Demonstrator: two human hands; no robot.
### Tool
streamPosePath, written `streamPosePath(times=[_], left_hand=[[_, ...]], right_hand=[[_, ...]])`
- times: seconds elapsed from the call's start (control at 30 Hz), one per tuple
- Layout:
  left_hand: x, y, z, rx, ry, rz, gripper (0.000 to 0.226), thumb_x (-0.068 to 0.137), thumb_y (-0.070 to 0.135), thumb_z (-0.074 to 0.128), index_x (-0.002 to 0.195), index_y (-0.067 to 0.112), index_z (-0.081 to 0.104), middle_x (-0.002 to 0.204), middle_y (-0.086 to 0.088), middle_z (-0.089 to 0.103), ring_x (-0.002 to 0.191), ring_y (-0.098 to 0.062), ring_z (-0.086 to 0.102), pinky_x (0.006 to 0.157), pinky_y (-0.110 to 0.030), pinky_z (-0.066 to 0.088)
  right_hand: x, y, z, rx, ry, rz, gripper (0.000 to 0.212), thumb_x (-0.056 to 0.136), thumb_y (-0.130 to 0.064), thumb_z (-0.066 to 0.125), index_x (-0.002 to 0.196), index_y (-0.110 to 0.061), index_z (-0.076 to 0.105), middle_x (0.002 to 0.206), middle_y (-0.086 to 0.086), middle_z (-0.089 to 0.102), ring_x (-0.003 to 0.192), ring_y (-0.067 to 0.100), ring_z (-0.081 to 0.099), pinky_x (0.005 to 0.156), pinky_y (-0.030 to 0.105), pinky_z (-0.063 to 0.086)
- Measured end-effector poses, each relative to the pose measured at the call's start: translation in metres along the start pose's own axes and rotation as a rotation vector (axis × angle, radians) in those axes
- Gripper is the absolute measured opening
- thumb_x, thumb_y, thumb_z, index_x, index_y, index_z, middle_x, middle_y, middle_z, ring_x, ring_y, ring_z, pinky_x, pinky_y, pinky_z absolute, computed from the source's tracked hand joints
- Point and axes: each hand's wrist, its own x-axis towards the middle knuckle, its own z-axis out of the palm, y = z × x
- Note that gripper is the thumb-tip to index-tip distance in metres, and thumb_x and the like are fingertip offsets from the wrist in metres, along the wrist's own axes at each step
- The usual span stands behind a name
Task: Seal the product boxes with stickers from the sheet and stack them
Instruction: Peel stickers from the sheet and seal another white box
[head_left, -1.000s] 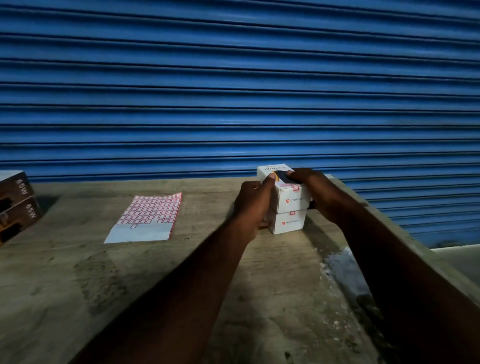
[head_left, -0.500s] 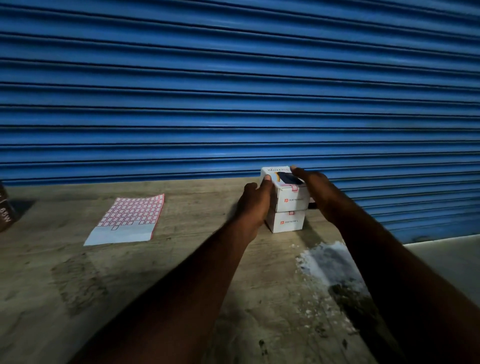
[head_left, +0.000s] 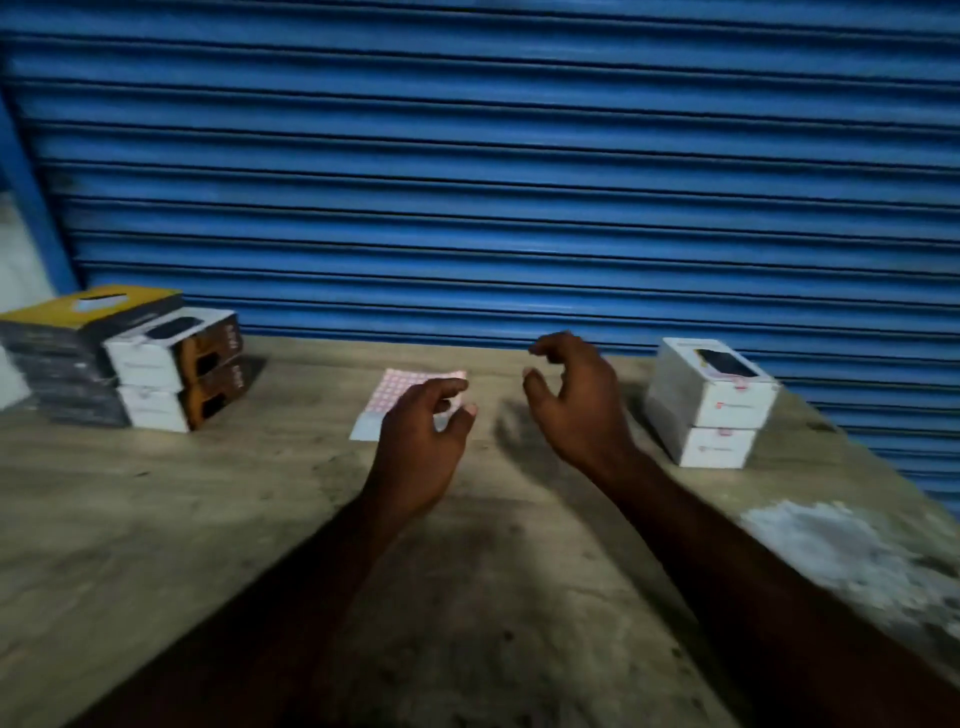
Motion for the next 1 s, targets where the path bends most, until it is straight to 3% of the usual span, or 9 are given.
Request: streamPosePath(times=[0.13, 0.2, 0.33, 0.43, 0.5, 0.63, 0.77, 0.87, 1.0], left_hand=[[0.011, -0.048, -0.065, 0.139, 0.150, -0.017, 0.028, 0.091, 0.008, 0.067, 0.118, 0.015, 0.068, 0.117, -0.001, 0.065, 0.106, -0.017, 0.062, 0.095, -0.032, 0.052], [0.015, -0.066, -0.096, 0.178, 0.207, -0.053, 0.030, 0.091, 0.010, 0.066, 0.120, 0.017, 0.066, 0.120, -0.004, 0.064, 0.109, -0.019, 0.061, 0.096, -0.040, 0.053], [0.029, -0.090, -0.155, 0.241, 0.338, -0.145, 0.035, 0.089, 0.019, 0.064, 0.123, 0.012, 0.062, 0.125, -0.011, 0.062, 0.116, -0.027, 0.057, 0.099, -0.030, 0.043], [0.037, -0.112, -0.194, 0.349, 0.422, -0.132, 0.050, 0.086, 0.016, 0.066, 0.133, 0.002, 0.054, 0.130, -0.023, 0.054, 0.124, -0.038, 0.048, 0.106, -0.042, 0.038], [0.039, -0.124, -0.212, 0.335, 0.416, -0.124, 0.054, 0.086, 0.006, 0.068, 0.136, 0.002, 0.050, 0.131, -0.025, 0.049, 0.125, -0.037, 0.045, 0.106, -0.042, 0.036], [0.051, -0.145, -0.231, 0.305, 0.395, -0.146, 0.055, 0.084, 0.002, 0.067, 0.136, 0.003, 0.051, 0.130, -0.023, 0.052, 0.124, -0.034, 0.047, 0.098, -0.025, 0.032], [0.062, -0.151, -0.237, 0.247, 0.463, -0.120, 0.047, 0.081, -0.002, 0.067, 0.127, 0.004, 0.059, 0.119, -0.012, 0.061, 0.109, -0.024, 0.056, 0.084, -0.004, 0.029], [0.069, -0.150, -0.239, 0.117, 0.463, -0.268, 0.035, 0.086, 0.004, 0.066, 0.121, 0.009, 0.060, 0.107, 0.000, 0.061, 0.095, -0.015, 0.056, 0.080, -0.015, 0.040], [0.076, -0.152, -0.230, 0.057, 0.405, -0.347, 0.017, 0.089, 0.012, 0.063, 0.104, 0.018, 0.065, 0.102, 0.001, 0.066, 0.096, -0.016, 0.058, 0.079, -0.024, 0.037]], right_hand=[[-0.013, -0.040, 0.074, 0.144, -0.197, 0.088, 0.027, 0.080, -0.009, 0.069, 0.106, -0.009, 0.064, 0.106, 0.005, 0.067, 0.096, 0.020, 0.063, 0.085, 0.034, 0.051], [-0.015, -0.064, 0.107, 0.202, -0.264, 0.111, 0.027, 0.082, -0.008, 0.070, 0.109, -0.010, 0.064, 0.108, 0.005, 0.067, 0.098, 0.021, 0.063, 0.088, 0.033, 0.049], [-0.011, -0.111, 0.157, 0.290, -0.377, 0.174, 0.031, 0.085, -0.013, 0.069, 0.115, -0.014, 0.060, 0.113, 0.003, 0.065, 0.094, 0.017, 0.062, 0.080, 0.022, 0.044], [-0.005, -0.140, 0.191, 0.343, -0.435, 0.182, 0.034, 0.087, -0.014, 0.068, 0.119, -0.015, 0.058, 0.117, 0.002, 0.066, 0.094, 0.016, 0.063, 0.078, 0.020, 0.044], [0.002, -0.157, 0.214, 0.370, -0.469, 0.200, 0.036, 0.087, -0.014, 0.068, 0.121, -0.015, 0.056, 0.120, 0.002, 0.065, 0.095, 0.017, 0.064, 0.079, 0.021, 0.045], [0.014, -0.181, 0.258, 0.436, -0.482, 0.249, 0.048, 0.084, -0.018, 0.072, 0.128, -0.019, 0.053, 0.120, 0.004, 0.066, 0.102, 0.023, 0.065, 0.093, 0.036, 0.051], [0.024, -0.188, 0.291, 0.363, -0.527, 0.146, 0.070, 0.084, -0.024, 0.072, 0.146, -0.025, 0.040, 0.128, 0.011, 0.061, 0.117, 0.025, 0.057, 0.096, 0.028, 0.044], [0.027, -0.187, 0.309, 0.310, -0.549, 0.111, 0.071, 0.083, -0.030, 0.073, 0.147, -0.028, 0.042, 0.128, 0.017, 0.056, 0.119, 0.030, 0.053, 0.097, 0.030, 0.042], [0.027, -0.182, 0.314, 0.351, -0.494, 0.098, 0.063, 0.077, -0.026, 0.074, 0.137, -0.025, 0.052, 0.118, 0.019, 0.061, 0.107, 0.033, 0.058, 0.087, 0.030, 0.044]])
